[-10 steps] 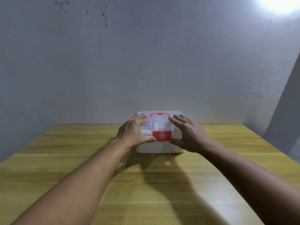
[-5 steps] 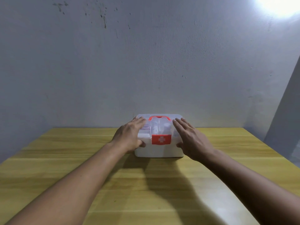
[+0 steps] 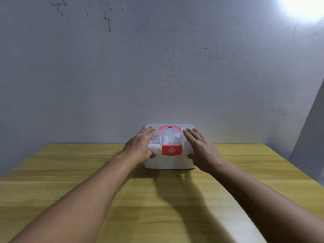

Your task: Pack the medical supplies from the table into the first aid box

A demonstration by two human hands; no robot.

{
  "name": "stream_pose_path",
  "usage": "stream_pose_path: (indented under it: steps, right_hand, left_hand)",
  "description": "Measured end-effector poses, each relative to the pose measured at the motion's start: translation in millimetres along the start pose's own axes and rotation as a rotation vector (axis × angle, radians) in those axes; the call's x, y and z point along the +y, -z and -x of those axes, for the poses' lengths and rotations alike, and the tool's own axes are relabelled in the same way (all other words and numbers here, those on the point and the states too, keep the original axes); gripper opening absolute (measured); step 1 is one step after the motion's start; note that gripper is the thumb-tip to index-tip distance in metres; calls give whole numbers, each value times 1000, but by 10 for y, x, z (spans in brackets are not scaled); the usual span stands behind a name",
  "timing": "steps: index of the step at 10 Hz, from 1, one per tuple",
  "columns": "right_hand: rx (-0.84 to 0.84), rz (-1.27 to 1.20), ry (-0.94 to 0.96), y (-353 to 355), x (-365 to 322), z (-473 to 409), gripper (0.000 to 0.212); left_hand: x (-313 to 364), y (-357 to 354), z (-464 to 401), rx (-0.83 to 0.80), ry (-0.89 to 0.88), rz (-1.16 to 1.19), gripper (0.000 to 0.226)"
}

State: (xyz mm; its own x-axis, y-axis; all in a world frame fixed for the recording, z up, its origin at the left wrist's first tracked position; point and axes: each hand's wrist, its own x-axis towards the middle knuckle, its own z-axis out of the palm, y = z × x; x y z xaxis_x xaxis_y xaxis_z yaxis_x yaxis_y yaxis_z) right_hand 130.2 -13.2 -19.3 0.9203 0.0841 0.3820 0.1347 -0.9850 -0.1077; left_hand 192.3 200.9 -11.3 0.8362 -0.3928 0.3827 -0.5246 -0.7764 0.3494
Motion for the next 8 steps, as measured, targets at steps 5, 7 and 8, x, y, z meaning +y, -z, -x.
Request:
stream_pose_path:
  steps: [5,7,8]
  right_hand:
    - [41,-20,-12,-120,43,-268,88]
    - [49,-16,4,-154,49,-300,88]
    - [15,15,-15,-135,24,-210,95]
  left_hand:
    - [-123,-62,-209,27,0,-5,92]
    - [-136,-51,-216,-6,5,-47,92]
    - [-83,-67,-133,-45,54,-253,105]
